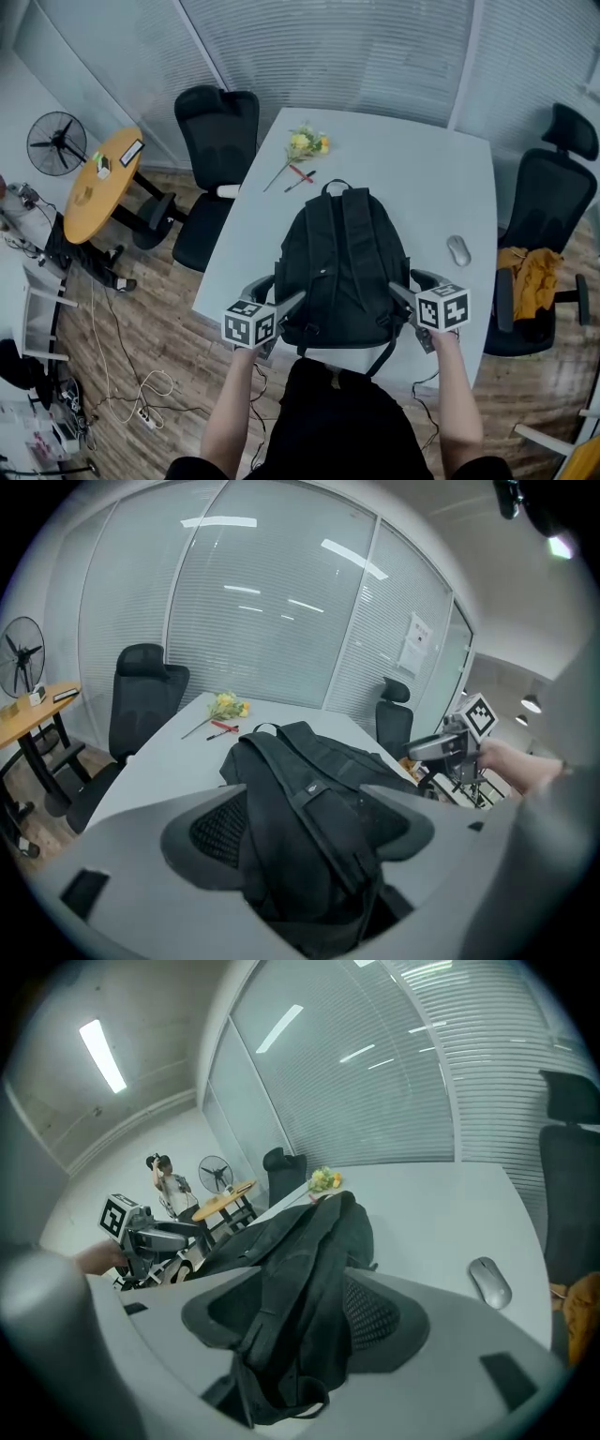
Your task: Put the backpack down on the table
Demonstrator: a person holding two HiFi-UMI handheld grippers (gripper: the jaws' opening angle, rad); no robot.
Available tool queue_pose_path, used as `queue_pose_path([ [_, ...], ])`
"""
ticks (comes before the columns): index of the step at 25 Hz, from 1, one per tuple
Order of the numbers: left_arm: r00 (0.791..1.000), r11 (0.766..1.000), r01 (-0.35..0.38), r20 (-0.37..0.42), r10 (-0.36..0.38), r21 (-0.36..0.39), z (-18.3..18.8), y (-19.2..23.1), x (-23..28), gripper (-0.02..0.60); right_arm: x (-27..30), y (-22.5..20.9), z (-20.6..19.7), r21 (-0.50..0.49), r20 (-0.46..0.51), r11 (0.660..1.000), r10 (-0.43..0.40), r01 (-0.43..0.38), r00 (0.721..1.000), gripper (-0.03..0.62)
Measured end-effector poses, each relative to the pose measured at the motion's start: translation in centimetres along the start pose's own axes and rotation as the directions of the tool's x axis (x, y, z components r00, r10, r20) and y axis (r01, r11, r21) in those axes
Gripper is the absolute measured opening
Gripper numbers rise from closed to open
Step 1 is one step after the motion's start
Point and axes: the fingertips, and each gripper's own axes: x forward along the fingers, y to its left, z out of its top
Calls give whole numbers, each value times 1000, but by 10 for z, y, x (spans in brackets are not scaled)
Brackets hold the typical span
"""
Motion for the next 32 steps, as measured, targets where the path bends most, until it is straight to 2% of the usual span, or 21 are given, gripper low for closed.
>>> queue_pose_path([
  [5, 998, 999, 29, 48, -30, 30, 12, -17, -11, 357, -9, 25, 13, -45, 56, 999, 13, -10, 998, 261],
  [12, 987, 995, 71, 136, -80, 73, 26, -34, -30, 297, -22, 62, 19, -100, 142, 995, 20, -6, 990, 219],
  [20, 962, 988, 129, 230, -146, 89, 26, -46, -72, 218, -44, 114, 12, -119, 230, 992, -21, 50, 973, 153],
  [25, 940, 979, 171, 279, -196, 110, 22, -58, -105, 172, -60, 154, 1, -129, 262, 989, -36, 72, 964, 140],
  [32, 924, 967, 194, 301, -236, 163, 10, -72, -142, 115, -82, 203, -10, -136, 328, 987, -41, 90, 944, 107],
])
